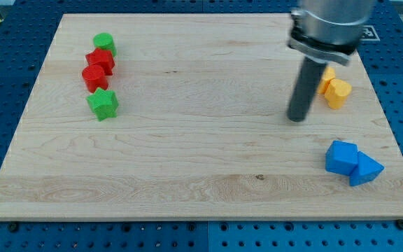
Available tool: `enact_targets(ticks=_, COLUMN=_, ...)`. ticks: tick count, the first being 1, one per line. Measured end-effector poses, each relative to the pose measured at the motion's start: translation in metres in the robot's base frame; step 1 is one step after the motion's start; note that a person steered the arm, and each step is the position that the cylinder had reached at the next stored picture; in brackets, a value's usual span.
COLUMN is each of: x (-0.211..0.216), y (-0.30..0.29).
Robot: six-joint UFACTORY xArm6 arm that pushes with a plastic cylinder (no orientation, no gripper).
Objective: Push the blue triangle below the blue cube
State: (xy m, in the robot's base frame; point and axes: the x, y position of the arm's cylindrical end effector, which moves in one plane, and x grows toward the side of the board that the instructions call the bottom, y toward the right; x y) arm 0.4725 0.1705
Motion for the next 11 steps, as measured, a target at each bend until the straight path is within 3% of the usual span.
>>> enact_targets(ticks=1, x=0.024, y=0.054)
enact_targets(ticks=2, x=0.025, y=0.055)
enact_targets(ticks=4, x=0.087, y=0.081)
enact_targets(ticks=8, x=0.099, y=0.082)
enact_targets(ticks=11, x=0.101, y=0.052)
